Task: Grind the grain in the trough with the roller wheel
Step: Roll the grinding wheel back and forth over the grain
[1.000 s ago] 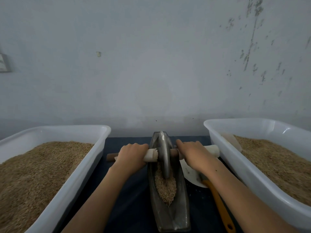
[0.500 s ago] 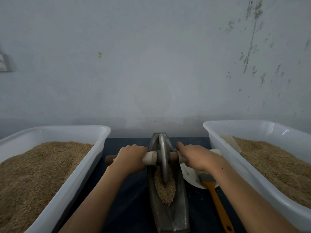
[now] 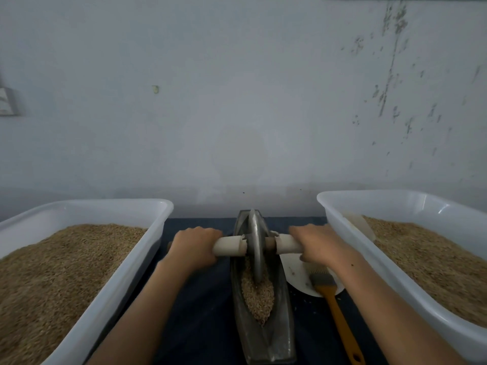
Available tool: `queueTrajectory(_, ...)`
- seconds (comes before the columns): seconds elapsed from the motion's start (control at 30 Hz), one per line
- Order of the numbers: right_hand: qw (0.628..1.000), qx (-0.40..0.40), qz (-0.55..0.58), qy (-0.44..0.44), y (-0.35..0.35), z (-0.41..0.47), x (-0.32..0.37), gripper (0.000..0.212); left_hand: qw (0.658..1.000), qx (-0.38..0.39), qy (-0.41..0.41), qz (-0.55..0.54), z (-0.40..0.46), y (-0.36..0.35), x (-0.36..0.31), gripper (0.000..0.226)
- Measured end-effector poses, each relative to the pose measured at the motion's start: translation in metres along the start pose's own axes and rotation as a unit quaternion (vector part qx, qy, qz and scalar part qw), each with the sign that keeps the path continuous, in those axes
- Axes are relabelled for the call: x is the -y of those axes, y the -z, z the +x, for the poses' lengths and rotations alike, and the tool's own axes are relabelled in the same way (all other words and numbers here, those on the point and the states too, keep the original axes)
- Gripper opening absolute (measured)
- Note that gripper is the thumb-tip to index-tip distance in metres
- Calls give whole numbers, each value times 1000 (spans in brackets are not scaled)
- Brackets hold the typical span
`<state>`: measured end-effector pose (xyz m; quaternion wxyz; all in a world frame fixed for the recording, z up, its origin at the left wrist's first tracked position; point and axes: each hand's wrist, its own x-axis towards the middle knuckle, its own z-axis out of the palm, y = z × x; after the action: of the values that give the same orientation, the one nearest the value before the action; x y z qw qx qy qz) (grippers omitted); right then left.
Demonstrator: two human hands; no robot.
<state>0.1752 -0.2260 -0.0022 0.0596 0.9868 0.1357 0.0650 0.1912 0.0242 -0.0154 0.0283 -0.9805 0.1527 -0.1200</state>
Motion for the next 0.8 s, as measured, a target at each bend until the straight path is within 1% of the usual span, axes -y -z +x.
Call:
queueTrajectory(0.07, 999, 30, 7, -11, 3, -2, -5, 33, 999, 38, -11, 2, -1, 3, 8, 30)
queueTrajectory(0.17, 995, 93, 29, -11, 9, -2, -6, 43, 996, 80, -31, 2, 0, 6, 10, 32)
queueTrajectory(0.27, 993, 112, 39, -6, 9, 0, -5, 44, 994, 98, -40, -11, 1, 5, 10, 34)
queueTrajectory(0.33, 995, 95, 31, 1, 8, 1, -2, 38, 995, 86, -43, -30, 1, 2, 10, 32)
queueTrajectory(0.5, 1000, -12, 0, -4, 2, 7, 9, 28, 1000, -16, -16, -4, 2, -4, 3, 27)
queueTrajectory(0.6, 1000, -25, -3, 2, 0, 10, 14, 27, 999, -34, -10, 1, 2, -8, 3, 25)
queueTrajectory(0.7, 1000, 19, 5, 4, 4, 9, 15, 28, 1000, -4, -10, 5, 1, -4, 3, 29)
queueTrajectory(0.8, 994, 103, 37, 15, 11, 4, 11, 39, 997, 78, -19, 9, 0, 6, 3, 36)
